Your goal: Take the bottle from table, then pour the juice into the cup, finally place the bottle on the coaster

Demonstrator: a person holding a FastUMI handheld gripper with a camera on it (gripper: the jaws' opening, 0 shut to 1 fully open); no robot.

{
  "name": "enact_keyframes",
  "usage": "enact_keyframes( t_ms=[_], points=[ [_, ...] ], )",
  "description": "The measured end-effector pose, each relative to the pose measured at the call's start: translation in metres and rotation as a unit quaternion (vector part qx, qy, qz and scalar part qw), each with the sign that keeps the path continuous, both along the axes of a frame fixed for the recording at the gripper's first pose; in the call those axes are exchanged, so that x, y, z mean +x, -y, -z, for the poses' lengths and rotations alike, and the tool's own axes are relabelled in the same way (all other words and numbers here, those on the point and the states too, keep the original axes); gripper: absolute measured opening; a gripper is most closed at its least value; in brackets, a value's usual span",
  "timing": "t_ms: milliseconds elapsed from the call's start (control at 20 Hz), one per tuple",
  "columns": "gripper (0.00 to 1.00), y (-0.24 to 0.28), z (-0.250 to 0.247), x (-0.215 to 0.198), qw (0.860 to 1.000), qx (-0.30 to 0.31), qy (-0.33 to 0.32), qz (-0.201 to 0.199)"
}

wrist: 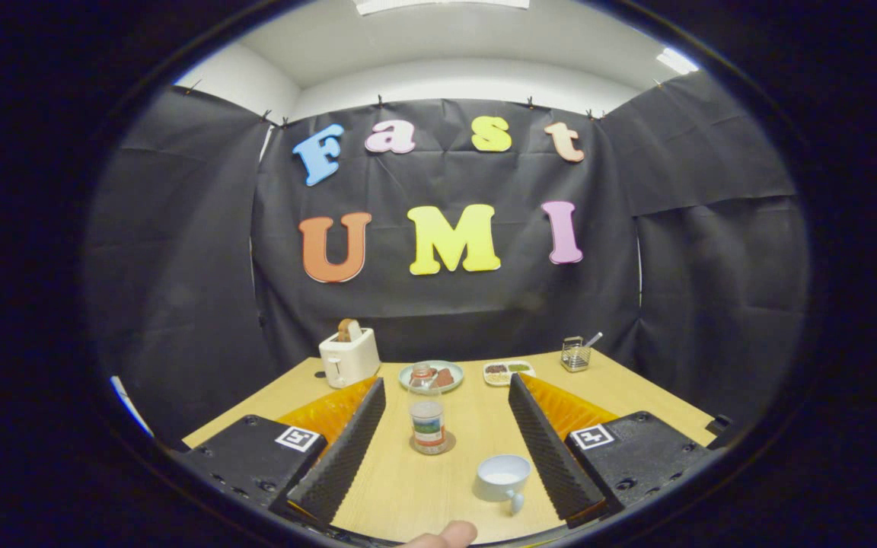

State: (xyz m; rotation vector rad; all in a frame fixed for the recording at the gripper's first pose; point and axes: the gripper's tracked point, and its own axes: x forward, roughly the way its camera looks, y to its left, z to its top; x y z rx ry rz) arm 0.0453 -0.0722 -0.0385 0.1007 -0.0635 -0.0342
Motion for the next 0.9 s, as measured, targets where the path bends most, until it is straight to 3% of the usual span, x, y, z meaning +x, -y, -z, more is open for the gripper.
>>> enact_keyframes(
  t_ms=[350,650,900],
  points=[
    [1.00,0.000,-0.019,-0.046,0.999,-0.035,-0.008,0.013],
    [1.00,-0.011,-0.043,-0.085,1.000,-0.024,0.004,0.001],
    [1.00,-0.015,-0.055,-0.105,0.998,-0.064,0.023,0.012]
  ],
)
